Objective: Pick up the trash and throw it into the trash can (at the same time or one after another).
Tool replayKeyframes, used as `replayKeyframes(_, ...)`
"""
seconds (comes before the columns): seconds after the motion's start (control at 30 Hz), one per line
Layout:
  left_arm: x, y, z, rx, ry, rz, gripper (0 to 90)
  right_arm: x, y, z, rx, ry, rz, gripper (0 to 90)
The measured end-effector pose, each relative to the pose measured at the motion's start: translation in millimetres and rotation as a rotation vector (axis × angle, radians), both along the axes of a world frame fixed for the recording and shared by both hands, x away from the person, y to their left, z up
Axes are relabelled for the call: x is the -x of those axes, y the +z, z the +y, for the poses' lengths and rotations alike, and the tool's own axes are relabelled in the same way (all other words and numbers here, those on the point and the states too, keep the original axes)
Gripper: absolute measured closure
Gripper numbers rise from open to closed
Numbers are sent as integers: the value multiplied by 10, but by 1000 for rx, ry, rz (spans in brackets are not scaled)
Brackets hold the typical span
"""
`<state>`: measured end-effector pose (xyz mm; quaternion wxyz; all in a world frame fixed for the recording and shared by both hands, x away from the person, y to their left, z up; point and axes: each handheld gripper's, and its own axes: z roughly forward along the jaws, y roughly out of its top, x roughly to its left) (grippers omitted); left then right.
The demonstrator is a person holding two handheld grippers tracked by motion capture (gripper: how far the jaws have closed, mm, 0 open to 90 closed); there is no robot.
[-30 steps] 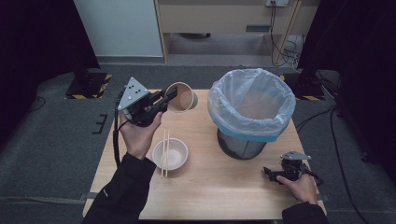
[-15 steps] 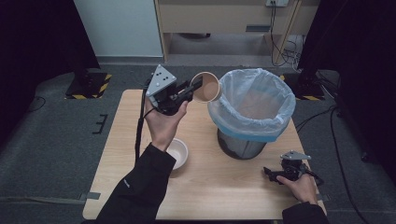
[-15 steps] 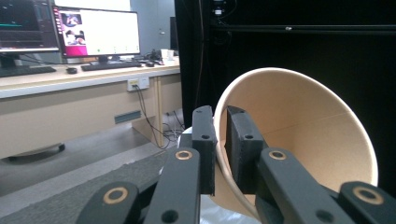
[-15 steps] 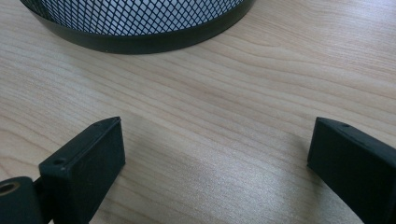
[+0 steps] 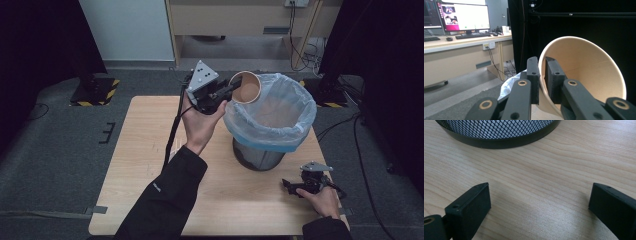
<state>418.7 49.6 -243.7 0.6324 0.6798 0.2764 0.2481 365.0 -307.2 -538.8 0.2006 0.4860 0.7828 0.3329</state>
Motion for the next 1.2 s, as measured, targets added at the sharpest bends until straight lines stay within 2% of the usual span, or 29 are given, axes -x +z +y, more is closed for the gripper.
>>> replayKeyframes(0.23, -115, -42, -209, -8, -11, 17, 819, 1, 0, 0, 2, 4, 0, 42)
replayKeyframes(0.37, -167, -71, -284, -31, -14, 24, 819, 1, 0, 0, 2, 5, 1, 42)
replayKeyframes(0.53, -299, -179, -440, -47, -18, 54, 818, 1, 0, 2, 0, 3, 1, 42)
replayKeyframes(0.67, -406, -299, -529, -60, -25, 102, 818, 1, 0, 1, 2, 5, 1, 42)
replayKeyframes(0.9, -509, -437, -642, -91, -44, 147, 808, 0, 0, 7, 2, 9, 0, 42)
replayKeyframes(1.07, -484, -434, -617, -78, -79, 135, 705, -2, 1, 6, 4, 14, -2, 42)
replayKeyframes(1.2, -390, -349, -511, -61, -103, 114, 582, -2, 0, 9, 1, 12, -2, 41)
